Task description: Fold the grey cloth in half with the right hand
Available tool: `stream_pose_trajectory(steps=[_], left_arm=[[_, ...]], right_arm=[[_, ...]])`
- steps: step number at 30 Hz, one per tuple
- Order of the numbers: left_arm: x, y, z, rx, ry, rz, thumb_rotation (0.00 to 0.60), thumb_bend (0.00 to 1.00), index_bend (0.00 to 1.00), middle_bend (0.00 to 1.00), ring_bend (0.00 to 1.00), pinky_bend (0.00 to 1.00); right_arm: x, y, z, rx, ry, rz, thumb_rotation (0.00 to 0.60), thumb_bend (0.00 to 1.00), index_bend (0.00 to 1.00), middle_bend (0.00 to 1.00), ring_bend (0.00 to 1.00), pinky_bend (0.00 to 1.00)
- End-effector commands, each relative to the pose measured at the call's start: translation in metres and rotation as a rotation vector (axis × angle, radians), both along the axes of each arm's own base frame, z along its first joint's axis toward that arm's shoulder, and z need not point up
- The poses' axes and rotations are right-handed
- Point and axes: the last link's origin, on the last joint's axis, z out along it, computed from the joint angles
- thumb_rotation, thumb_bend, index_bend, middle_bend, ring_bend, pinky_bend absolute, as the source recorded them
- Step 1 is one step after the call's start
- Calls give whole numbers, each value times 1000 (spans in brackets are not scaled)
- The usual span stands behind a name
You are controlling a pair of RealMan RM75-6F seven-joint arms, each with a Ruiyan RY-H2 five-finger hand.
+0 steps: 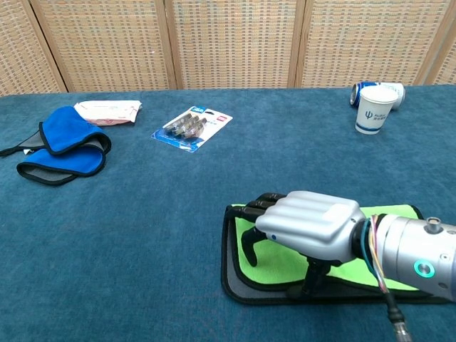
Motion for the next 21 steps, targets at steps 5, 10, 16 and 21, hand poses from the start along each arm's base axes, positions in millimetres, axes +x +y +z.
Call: stream_pose_trajectory(steps=[5, 10, 16, 21], left_arm=[[1, -1, -1, -1, 0, -4, 600, 78, 0, 0, 0, 0], [1, -1, 0, 0, 1, -4, 600, 78, 0, 0, 0, 0], [1, 0, 0, 0, 1, -3, 600, 79, 0, 0, 0, 0], [1, 0, -1, -2, 2, -2, 600, 78, 0, 0, 0, 0]], right_arm=[[-2, 2, -1, -5, 11, 10, 600, 296, 398, 0, 0, 0], [-5, 5, -2, -4, 18, 16, 600, 355, 411, 0, 0, 0], [-8, 5, -4, -2, 23, 15, 600, 405, 432, 0, 0, 0], [-10, 5, -4, -1, 19, 9, 600, 436, 460, 0, 0, 0]])
